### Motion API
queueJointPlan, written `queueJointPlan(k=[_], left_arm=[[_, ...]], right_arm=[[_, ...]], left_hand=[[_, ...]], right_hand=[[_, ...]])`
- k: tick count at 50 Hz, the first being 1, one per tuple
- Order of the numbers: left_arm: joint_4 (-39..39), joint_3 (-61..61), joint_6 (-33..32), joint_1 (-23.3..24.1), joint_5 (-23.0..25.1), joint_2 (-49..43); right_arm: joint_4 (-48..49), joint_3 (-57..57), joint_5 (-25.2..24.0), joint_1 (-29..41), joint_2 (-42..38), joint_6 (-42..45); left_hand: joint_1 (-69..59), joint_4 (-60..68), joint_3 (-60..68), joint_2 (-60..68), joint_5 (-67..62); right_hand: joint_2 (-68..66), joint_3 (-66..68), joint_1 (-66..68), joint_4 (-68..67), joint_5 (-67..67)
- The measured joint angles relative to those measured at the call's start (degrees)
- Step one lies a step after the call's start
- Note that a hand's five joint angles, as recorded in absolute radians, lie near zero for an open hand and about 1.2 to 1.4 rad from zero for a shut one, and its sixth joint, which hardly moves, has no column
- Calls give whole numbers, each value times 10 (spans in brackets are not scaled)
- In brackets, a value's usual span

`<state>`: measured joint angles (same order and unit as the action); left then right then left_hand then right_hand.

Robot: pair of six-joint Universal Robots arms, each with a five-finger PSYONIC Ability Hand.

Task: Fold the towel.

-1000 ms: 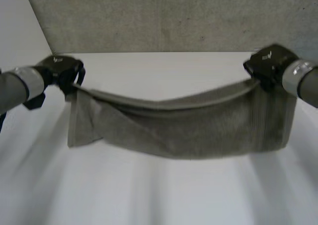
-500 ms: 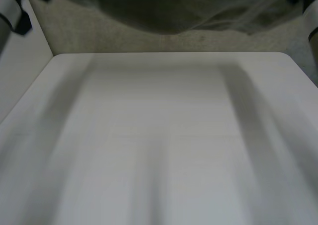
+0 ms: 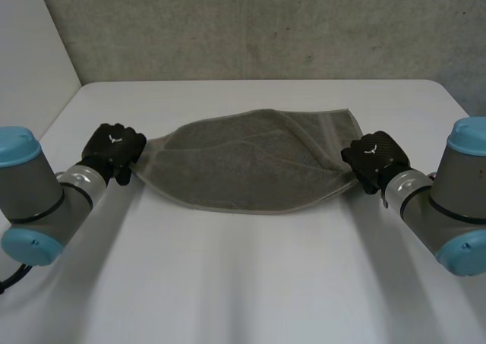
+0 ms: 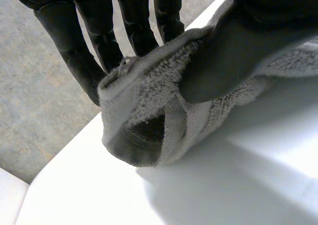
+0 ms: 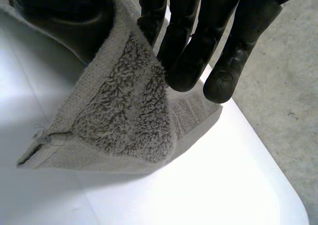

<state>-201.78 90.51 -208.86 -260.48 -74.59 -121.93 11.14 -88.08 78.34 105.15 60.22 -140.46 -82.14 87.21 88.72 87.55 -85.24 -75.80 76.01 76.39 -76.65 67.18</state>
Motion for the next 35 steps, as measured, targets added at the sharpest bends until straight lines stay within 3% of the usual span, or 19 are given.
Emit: queueJointPlan(k=[10,16,19,30,35], left_arm=[[4,41,3,1,13,38],[5,62,3,4,33,54],[5,71,3,7,39,58],[3,85,1,16,48,54],[4,83,1,15,47,55]], right_arm=[[3,-39,-3,-1,72,-5],[7,-57,-4,-1,86,-6],[7,-60,-4,-1,86,-6],[7,-62,-3,-5,82,-5],[7,-62,-2,-8,82,-5]], left_hand=[[0,-19,-26,-23,4],[175,-226,-234,-225,201],[210,-260,-274,-264,240],[211,-260,-276,-267,244],[8,-50,-69,-60,38]], right_hand=[[0,0,0,0,0],[0,0,0,0,0],[0,0,0,0,0],[0,0,0,0,0],[0,0,0,0,0]])
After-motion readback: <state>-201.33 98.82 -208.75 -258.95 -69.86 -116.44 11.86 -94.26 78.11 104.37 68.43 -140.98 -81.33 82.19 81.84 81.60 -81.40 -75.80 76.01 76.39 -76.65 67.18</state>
